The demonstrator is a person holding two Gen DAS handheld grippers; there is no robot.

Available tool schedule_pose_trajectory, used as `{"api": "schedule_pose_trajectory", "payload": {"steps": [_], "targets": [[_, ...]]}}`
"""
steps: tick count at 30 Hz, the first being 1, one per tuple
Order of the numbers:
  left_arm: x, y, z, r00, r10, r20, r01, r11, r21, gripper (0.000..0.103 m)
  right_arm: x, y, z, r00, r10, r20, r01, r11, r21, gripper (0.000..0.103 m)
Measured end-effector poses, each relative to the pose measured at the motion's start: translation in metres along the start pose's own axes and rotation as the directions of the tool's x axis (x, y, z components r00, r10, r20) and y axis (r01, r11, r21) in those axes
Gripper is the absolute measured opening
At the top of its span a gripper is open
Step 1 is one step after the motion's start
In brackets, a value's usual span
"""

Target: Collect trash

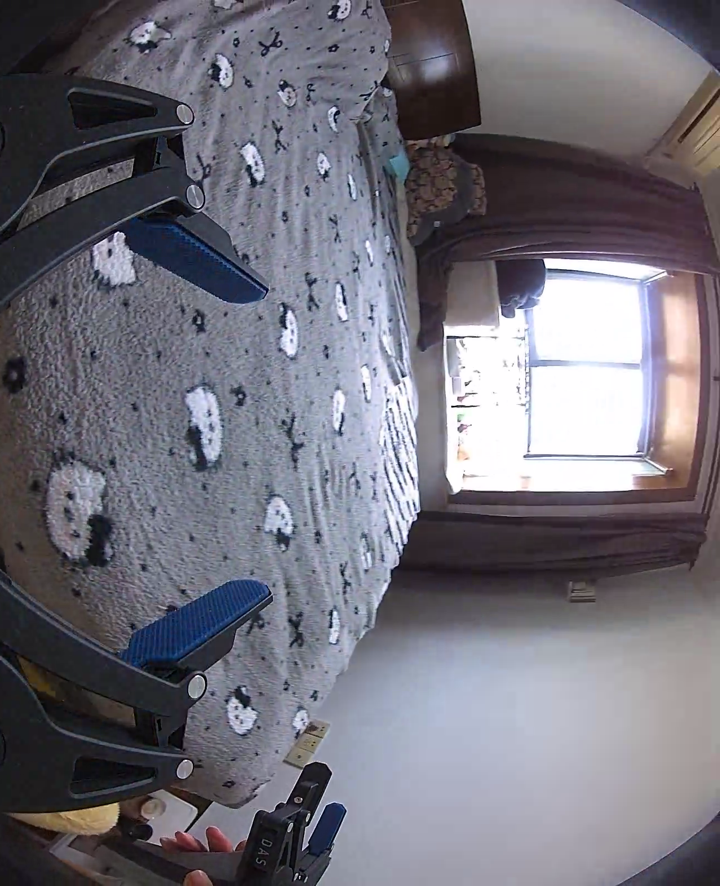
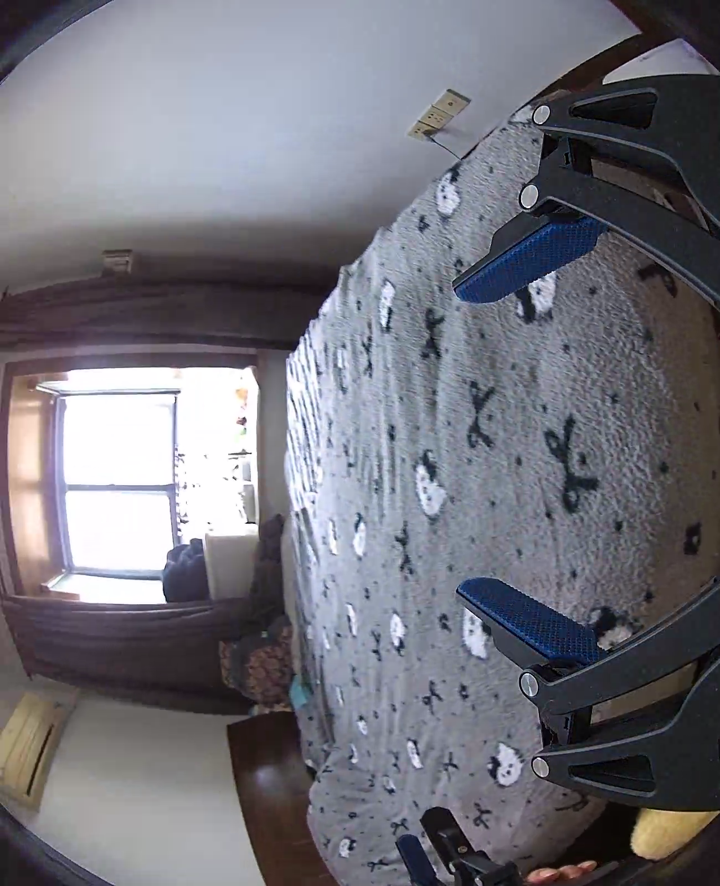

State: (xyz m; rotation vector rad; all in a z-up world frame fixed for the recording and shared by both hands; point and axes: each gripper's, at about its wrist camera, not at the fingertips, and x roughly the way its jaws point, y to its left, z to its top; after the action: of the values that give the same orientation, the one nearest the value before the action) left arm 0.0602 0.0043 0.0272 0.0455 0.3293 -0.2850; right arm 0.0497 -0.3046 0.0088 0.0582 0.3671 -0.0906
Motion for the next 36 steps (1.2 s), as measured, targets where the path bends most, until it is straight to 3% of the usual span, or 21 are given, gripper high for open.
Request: {"api": "schedule_pose_trajectory", "payload": {"steps": [6,17,36], "targets": [[-0.006,0.0,0.022,0.995,0.033,0.092,-0.034,0.999,0.01,0.095,-0.012,-0.01,0.03,0.996,-0.032,0.082,0.029,0.999,0.038,0.1],[0.001,0.009,0.022,0.994,0.054,0.096,-0.052,0.999,-0.015,0.095,-0.014,-0.005,0.049,0.994,-0.04,0.103,0.039,0.999,0.016,0.1],[-0.006,0.012,0.028,0.989,0.099,0.107,-0.097,0.995,-0.029,0.095,-0.015,0.011,0.048,0.994,-0.011,0.111,0.01,1.0,0.004,0.1]]}}
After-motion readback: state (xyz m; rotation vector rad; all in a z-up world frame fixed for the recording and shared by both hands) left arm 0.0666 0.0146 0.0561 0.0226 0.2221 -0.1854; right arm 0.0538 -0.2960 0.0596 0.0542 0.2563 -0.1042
